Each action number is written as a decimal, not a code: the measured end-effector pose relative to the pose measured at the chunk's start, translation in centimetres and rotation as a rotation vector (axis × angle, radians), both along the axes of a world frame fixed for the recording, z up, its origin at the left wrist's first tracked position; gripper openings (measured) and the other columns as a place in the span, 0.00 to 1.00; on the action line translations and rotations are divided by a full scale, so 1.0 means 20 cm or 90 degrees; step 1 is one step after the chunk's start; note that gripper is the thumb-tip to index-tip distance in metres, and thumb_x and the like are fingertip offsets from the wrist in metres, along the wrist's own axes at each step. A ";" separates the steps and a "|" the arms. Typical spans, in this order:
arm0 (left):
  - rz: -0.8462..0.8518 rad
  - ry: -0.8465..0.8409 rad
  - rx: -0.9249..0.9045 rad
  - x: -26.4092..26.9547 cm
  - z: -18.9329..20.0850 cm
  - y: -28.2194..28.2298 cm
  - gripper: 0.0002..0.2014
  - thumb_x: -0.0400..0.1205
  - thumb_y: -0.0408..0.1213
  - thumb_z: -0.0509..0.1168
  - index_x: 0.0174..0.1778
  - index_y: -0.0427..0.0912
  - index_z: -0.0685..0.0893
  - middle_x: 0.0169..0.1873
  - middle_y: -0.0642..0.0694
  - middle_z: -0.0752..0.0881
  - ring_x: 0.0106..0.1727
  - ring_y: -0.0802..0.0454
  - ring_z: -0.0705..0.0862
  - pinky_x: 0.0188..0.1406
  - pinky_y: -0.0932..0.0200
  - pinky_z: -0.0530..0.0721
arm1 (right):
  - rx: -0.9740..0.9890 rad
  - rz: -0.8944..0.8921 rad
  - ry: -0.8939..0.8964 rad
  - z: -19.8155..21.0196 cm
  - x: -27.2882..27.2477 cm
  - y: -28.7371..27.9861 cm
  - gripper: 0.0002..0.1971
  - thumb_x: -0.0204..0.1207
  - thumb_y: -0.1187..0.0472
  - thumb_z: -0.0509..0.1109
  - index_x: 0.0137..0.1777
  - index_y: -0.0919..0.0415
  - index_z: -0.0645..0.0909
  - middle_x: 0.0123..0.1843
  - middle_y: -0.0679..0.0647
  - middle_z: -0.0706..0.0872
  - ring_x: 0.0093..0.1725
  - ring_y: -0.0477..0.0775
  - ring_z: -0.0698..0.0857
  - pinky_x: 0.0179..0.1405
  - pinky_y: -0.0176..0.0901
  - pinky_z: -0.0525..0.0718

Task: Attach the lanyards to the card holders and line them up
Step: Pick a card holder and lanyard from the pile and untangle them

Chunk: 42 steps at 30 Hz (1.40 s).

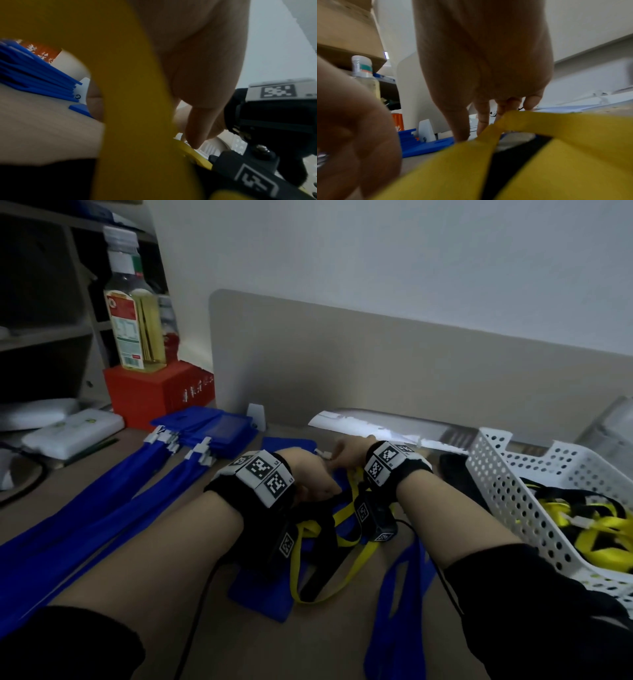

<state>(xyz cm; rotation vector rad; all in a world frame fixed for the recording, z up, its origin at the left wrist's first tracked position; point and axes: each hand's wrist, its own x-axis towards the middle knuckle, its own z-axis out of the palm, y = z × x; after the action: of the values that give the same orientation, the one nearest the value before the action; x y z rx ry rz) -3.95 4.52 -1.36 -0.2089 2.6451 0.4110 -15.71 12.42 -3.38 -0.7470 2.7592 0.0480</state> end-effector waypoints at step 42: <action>0.138 0.383 0.398 0.33 0.02 0.12 0.26 0.82 0.27 0.62 0.77 0.39 0.66 0.57 0.44 0.79 0.51 0.55 0.76 0.38 0.68 0.74 | -1.041 -0.083 -0.409 0.26 0.63 0.37 0.15 0.83 0.64 0.51 0.49 0.71 0.78 0.44 0.61 0.87 0.34 0.48 0.89 0.27 0.35 0.82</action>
<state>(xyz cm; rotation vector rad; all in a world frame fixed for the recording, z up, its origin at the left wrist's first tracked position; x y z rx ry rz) 2.70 6.92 -1.06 -0.1868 2.8843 1.5447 -3.18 19.89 1.80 -0.6106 1.6871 -2.1381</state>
